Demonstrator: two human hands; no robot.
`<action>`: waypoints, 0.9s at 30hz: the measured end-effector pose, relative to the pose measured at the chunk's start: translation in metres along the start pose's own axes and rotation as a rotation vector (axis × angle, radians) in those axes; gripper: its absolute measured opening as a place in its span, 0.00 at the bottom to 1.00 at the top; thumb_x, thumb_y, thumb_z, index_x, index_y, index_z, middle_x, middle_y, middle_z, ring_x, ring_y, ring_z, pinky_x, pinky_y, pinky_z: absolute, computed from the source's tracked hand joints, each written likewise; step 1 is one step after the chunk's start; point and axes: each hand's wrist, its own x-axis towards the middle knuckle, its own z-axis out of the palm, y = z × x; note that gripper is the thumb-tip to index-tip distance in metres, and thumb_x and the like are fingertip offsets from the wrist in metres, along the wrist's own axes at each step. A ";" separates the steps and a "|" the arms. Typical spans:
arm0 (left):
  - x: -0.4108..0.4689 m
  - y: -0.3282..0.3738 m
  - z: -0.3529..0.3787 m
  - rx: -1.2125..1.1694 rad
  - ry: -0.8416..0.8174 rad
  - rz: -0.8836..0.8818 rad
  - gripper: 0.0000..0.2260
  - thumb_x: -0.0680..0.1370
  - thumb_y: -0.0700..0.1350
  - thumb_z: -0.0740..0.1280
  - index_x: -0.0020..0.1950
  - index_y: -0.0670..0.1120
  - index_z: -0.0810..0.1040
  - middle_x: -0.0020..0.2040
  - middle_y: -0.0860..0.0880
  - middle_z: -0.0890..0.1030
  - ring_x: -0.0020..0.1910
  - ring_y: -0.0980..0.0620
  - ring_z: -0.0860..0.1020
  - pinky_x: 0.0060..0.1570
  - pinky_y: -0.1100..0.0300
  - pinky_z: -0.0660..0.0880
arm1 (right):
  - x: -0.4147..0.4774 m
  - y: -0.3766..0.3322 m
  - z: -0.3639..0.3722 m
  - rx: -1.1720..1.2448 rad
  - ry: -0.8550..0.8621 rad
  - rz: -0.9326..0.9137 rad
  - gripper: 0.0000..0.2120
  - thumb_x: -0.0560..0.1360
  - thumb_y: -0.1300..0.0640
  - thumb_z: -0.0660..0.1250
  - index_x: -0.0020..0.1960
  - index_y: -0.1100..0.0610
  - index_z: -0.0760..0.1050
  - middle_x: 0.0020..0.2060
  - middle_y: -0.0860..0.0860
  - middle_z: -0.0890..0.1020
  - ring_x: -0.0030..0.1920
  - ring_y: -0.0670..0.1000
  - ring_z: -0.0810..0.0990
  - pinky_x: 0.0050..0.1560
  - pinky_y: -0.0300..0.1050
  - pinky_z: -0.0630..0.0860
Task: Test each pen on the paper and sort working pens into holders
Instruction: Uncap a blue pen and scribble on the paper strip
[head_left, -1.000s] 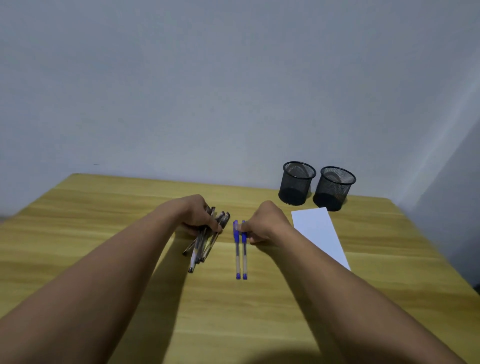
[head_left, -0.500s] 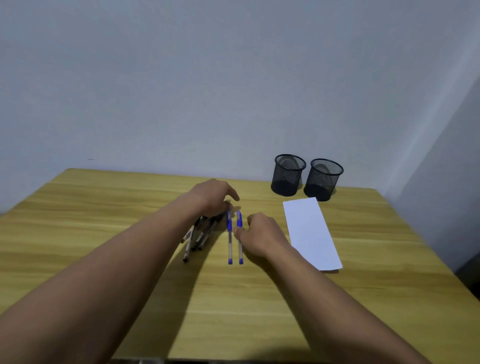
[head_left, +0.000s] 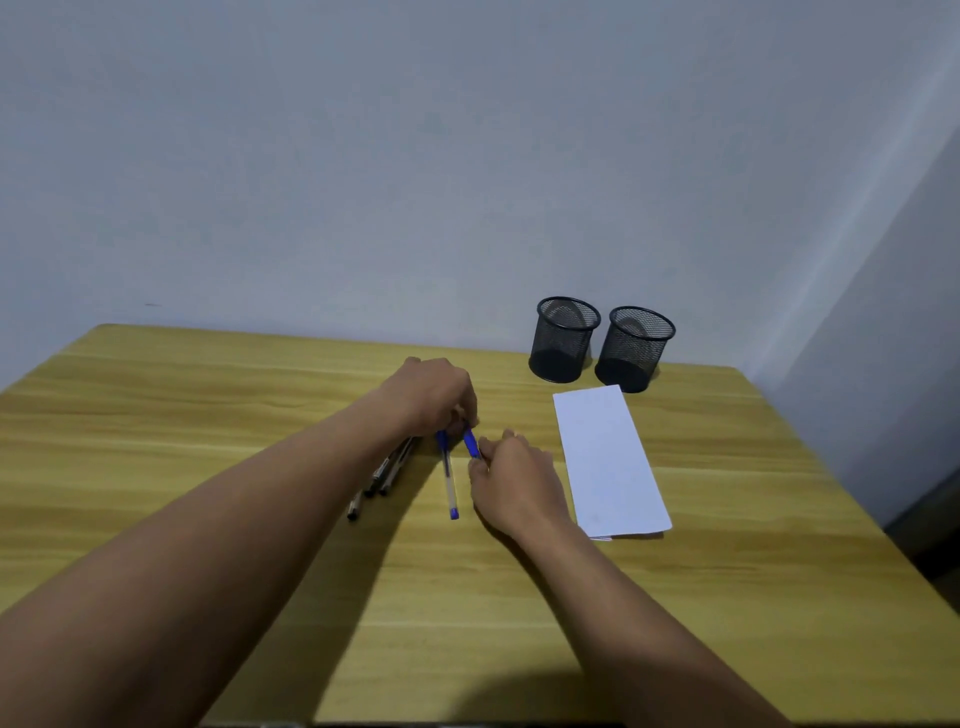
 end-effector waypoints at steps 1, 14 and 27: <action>-0.001 0.000 -0.001 0.010 0.015 0.013 0.09 0.74 0.44 0.70 0.51 0.56 0.85 0.47 0.56 0.84 0.52 0.52 0.78 0.45 0.56 0.68 | -0.001 0.001 -0.001 0.016 0.021 0.004 0.17 0.84 0.57 0.61 0.71 0.57 0.76 0.70 0.57 0.76 0.71 0.58 0.73 0.74 0.59 0.67; -0.033 0.030 -0.054 -0.533 0.158 -0.028 0.05 0.74 0.43 0.75 0.49 0.50 0.86 0.39 0.60 0.82 0.43 0.58 0.82 0.43 0.65 0.73 | -0.020 0.019 -0.077 0.425 0.147 -0.044 0.14 0.78 0.60 0.68 0.63 0.53 0.83 0.44 0.53 0.87 0.42 0.56 0.84 0.46 0.54 0.84; -0.071 0.085 -0.104 -1.068 0.403 -0.111 0.06 0.77 0.41 0.72 0.52 0.42 0.86 0.44 0.44 0.85 0.41 0.52 0.81 0.40 0.64 0.79 | -0.050 0.024 -0.152 1.519 0.093 -0.047 0.02 0.76 0.66 0.73 0.47 0.64 0.82 0.39 0.57 0.86 0.44 0.53 0.87 0.49 0.43 0.85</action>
